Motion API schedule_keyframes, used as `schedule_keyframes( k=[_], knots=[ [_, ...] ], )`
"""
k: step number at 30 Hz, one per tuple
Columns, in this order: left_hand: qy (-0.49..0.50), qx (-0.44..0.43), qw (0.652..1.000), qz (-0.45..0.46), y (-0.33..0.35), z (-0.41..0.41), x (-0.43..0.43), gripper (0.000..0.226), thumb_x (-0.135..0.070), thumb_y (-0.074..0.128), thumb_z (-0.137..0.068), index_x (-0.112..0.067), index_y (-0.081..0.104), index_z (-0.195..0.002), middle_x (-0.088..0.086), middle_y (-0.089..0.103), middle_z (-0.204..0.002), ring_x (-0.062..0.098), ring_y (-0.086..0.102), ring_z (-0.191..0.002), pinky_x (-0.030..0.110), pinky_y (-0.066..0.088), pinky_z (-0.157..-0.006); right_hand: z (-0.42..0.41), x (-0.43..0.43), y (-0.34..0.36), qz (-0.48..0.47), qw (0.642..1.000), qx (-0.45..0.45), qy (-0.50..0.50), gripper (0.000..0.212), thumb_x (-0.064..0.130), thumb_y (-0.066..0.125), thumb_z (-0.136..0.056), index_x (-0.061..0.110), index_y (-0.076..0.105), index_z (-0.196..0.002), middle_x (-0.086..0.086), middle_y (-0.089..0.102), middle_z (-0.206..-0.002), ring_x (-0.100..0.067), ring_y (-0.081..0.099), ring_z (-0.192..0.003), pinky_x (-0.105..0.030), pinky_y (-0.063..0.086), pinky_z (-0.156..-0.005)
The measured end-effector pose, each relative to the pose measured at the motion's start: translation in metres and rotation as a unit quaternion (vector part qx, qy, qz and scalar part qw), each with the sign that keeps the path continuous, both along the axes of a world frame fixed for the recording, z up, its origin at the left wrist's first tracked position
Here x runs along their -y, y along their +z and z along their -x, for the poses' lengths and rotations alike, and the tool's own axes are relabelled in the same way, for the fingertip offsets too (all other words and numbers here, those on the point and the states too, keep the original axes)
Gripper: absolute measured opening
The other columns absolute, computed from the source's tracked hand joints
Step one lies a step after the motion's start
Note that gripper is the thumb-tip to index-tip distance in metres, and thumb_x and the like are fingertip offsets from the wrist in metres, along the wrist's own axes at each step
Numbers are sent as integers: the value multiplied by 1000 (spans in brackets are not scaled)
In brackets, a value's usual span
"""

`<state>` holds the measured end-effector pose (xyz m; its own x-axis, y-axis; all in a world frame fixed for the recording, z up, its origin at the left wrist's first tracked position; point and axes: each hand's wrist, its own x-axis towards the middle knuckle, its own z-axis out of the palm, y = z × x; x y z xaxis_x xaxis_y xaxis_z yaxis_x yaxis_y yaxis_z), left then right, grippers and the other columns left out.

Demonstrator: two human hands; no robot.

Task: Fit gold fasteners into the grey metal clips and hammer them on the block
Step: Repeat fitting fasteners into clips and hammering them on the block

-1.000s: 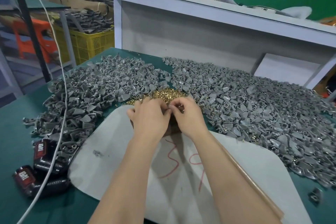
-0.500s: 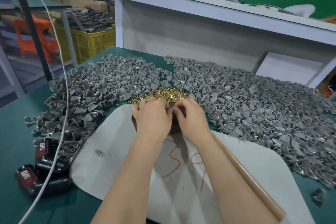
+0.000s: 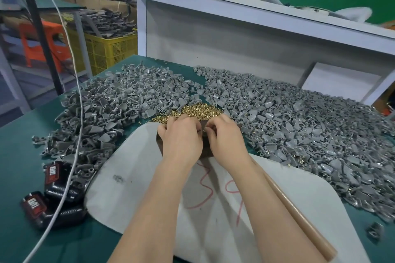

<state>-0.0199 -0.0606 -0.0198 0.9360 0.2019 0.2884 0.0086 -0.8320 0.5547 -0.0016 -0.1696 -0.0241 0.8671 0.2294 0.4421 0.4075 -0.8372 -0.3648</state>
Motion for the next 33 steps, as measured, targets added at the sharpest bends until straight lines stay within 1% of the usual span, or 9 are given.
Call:
schedule_keyframes(
  k=[8,15,17,19,22,25,27,30,33],
  knots=[
    [1,-5,1000,-13,1,0,0,16,-19,53,-92,-26,66,-97,-3,58,-108,25,44,-109,33,20,-79,-5,-2,11,144,989,20,8,12,7,50,-90,7,57,-100,-6,52,-107,-23,46,-100,-20,16,-66],
    [-7,-7,1000,-24,1,0,1,21,-18,50,-93,-25,67,-102,-2,58,-112,26,43,-112,35,26,-85,-4,-5,16,173,985,2,2,15,6,49,-90,7,57,-103,-7,54,-109,-23,48,-100,-20,13,-64],
    [-5,-10,1000,-21,2,1,0,19,-19,50,-93,-25,66,-100,-3,58,-113,26,43,-113,36,26,-87,-4,-6,17,150,989,-15,-3,15,7,50,-91,7,60,-103,-6,54,-107,-23,50,-99,-21,19,-68],
    [0,-10,1000,-10,2,1,0,15,-22,52,-93,-26,66,-98,-4,58,-113,25,43,-113,36,26,-88,-2,-1,18,75,996,-53,-5,16,14,52,-93,10,64,-104,-3,54,-105,-22,53,-99,-25,33,-75],
    [5,-10,1000,8,2,1,0,12,-25,55,-92,-27,67,-95,-7,60,-111,24,44,-113,35,26,-89,1,26,19,-22,990,-111,-79,31,30,54,-94,16,59,-121,-2,60,-113,-18,59,-102,-35,48,-92],
    [5,-10,1000,11,1,0,0,12,-26,56,-92,-28,68,-94,-7,60,-110,23,44,-112,36,26,-89,8,56,16,86,951,-226,-194,34,46,56,-90,13,61,-99,0,65,-86,-16,64,-76,-36,57,-72],
    [4,-10,1000,13,0,-1,1,11,-27,56,-92,-28,68,-94,-7,61,-109,23,44,-112,37,26,-90,13,59,7,117,933,-272,-204,31,41,59,-89,11,60,-97,-2,65,-86,-21,64,-79,-40,56,-76],
    [4,-9,1000,16,-1,-1,1,10,-27,57,-91,-28,66,-93,-6,62,-107,22,45,-110,37,27,-89,13,54,0,77,946,-246,-198,25,32,57,-91,10,58,-104,-7,65,-96,-27,63,-88,-43,54,-81],
    [9,-6,1000,11,-1,-1,1,10,-27,57,-91,-28,66,-93,-6,61,-105,22,45,-109,35,23,-84,8,56,3,56,955,-207,-204,26,27,59,-90,9,56,-107,-9,64,-101,-29,61,-92,-39,51,-79]
  ],
)
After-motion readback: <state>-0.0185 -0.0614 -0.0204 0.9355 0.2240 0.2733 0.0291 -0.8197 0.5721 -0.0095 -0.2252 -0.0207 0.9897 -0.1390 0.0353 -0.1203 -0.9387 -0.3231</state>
